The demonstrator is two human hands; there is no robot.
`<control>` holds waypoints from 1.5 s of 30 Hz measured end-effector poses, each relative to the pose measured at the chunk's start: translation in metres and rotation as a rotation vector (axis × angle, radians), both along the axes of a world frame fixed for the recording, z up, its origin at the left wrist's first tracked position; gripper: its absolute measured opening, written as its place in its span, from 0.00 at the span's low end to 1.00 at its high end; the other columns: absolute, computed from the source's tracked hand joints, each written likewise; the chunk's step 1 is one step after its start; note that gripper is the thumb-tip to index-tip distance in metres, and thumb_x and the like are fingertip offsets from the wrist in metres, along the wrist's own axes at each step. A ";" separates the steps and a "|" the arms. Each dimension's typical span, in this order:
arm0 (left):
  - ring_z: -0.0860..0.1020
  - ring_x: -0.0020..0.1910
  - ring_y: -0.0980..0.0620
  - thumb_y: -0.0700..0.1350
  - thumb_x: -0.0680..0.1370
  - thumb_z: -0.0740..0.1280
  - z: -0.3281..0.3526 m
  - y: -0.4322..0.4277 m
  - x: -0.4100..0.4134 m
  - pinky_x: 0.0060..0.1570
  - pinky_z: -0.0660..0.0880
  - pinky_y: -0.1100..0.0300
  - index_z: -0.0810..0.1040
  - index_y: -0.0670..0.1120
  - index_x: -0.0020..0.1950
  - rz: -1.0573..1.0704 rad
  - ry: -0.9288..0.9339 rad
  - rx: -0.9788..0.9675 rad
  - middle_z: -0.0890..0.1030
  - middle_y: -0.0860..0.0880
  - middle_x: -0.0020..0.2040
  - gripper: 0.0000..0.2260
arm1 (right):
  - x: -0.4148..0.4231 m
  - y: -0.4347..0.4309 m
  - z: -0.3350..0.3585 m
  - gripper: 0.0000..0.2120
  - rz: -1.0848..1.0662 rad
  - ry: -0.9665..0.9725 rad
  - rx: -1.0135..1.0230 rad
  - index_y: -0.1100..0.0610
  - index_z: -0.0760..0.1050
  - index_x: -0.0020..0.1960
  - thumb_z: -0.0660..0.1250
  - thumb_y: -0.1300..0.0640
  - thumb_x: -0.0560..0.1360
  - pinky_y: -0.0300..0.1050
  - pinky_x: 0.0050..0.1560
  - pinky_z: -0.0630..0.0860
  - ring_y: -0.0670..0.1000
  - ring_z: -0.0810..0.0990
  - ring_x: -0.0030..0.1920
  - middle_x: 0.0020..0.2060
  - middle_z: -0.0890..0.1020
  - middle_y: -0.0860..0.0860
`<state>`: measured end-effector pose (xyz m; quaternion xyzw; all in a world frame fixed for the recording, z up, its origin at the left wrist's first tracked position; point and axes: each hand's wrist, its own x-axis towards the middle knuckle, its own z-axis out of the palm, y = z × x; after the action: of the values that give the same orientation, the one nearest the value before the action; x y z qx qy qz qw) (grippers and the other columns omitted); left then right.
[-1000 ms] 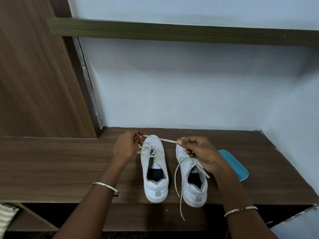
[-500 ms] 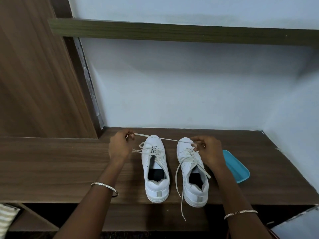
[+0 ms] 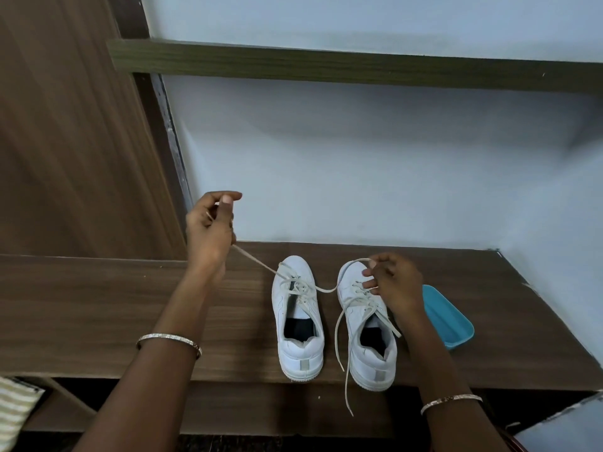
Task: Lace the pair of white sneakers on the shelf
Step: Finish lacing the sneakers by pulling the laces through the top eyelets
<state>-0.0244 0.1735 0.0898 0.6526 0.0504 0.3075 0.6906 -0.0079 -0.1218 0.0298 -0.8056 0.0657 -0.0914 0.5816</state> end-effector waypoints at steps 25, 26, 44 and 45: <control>0.79 0.60 0.46 0.51 0.80 0.62 -0.115 -0.025 0.038 0.54 0.76 0.52 0.79 0.55 0.64 -0.256 0.767 1.070 0.81 0.49 0.62 0.14 | -0.001 0.096 -0.040 0.20 0.285 0.060 -0.549 0.56 0.76 0.69 0.66 0.48 0.80 0.48 0.64 0.73 0.54 0.78 0.65 0.64 0.81 0.52; 0.79 0.59 0.46 0.50 0.80 0.63 -0.119 -0.027 0.043 0.52 0.76 0.53 0.79 0.54 0.63 -0.255 0.772 1.073 0.82 0.49 0.61 0.13 | 0.000 0.098 -0.041 0.22 0.300 0.073 -0.552 0.57 0.76 0.69 0.67 0.46 0.79 0.49 0.63 0.73 0.55 0.78 0.65 0.64 0.81 0.54; 0.67 0.32 0.55 0.44 0.85 0.58 -0.039 -0.004 0.044 0.31 0.61 0.61 0.75 0.48 0.43 -0.252 0.378 -0.290 0.85 0.51 0.43 0.12 | 0.031 0.087 -0.057 0.06 -0.061 -0.003 -0.238 0.57 0.84 0.50 0.70 0.60 0.76 0.42 0.52 0.77 0.50 0.84 0.48 0.47 0.86 0.51; 0.67 0.33 0.55 0.44 0.85 0.58 -0.033 -0.004 0.043 0.31 0.61 0.61 0.75 0.48 0.44 -0.266 0.356 -0.274 0.85 0.51 0.44 0.12 | 0.030 0.087 -0.053 0.07 -0.064 -0.033 -0.227 0.57 0.84 0.53 0.69 0.61 0.77 0.39 0.51 0.73 0.50 0.83 0.50 0.48 0.86 0.51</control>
<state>0.0183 0.1691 0.0572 0.5978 0.1262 0.0846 0.7871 0.0220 -0.0344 -0.0231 -0.8621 0.0711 -0.1299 0.4845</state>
